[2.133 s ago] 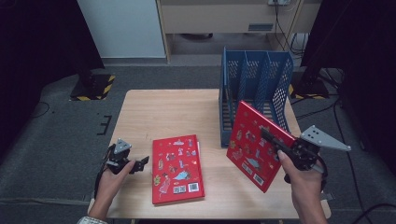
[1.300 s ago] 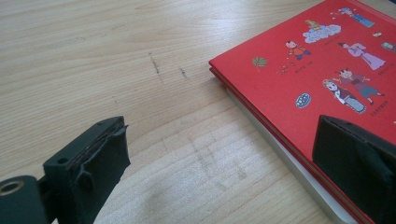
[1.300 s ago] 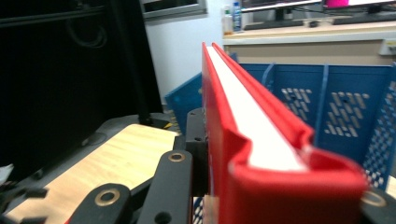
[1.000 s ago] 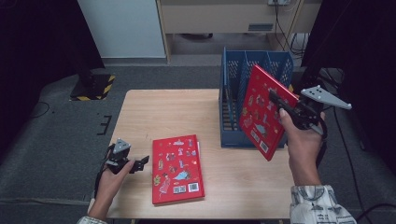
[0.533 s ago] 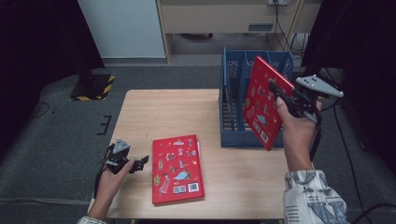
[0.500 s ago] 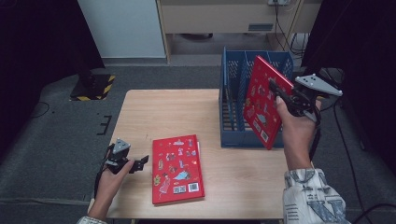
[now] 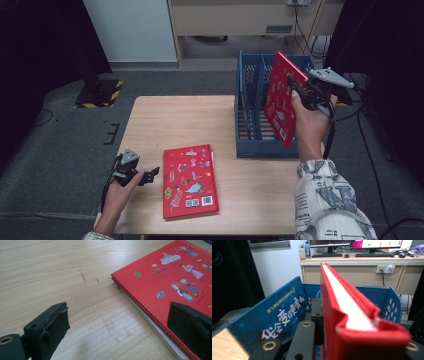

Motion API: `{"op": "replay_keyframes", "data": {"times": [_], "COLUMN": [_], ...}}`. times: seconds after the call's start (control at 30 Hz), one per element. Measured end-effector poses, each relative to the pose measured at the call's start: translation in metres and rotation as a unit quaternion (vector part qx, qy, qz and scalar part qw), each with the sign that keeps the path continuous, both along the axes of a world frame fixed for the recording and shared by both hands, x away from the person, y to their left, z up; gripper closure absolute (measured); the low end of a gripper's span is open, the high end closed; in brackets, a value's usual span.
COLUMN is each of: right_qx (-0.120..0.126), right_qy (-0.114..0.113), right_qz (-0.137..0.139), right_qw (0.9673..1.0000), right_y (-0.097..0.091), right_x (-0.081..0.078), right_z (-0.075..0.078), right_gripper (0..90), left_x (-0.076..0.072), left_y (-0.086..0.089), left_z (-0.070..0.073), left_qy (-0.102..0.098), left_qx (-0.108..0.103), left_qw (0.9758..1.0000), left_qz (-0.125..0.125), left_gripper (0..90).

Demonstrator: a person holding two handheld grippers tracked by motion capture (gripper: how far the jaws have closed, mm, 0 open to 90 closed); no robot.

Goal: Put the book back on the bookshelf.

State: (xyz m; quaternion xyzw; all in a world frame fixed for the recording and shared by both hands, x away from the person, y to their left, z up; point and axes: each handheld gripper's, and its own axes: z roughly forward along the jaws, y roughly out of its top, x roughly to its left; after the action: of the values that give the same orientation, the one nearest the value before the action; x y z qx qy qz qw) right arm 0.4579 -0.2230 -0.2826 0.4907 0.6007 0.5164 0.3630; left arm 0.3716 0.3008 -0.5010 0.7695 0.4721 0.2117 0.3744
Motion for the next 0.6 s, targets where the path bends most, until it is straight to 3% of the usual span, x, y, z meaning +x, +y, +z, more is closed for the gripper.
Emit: {"op": "replay_keyframes", "data": {"times": [0.27, 0.6], "right_qx": [0.012, 0.004], "right_qy": [0.006, 0.004], "right_qz": [-0.01, -0.017], "right_qw": [0.9999, 0.9998], "right_y": [-0.002, 0.0], "right_x": [0.015, 0.031], "right_z": [-0.006, -0.012], "right_gripper": [79.7, 79.8], "left_x": [0.0, 0.0], "left_y": [0.0, -0.002], "left_z": [0.0, 0.001], "left_qy": [0.001, -0.002], "left_qx": [0.006, 0.014], "left_qw": [1.0, 0.9999], "left_qz": [0.001, -0.002], "left_gripper": [3.0, 3.1]}}
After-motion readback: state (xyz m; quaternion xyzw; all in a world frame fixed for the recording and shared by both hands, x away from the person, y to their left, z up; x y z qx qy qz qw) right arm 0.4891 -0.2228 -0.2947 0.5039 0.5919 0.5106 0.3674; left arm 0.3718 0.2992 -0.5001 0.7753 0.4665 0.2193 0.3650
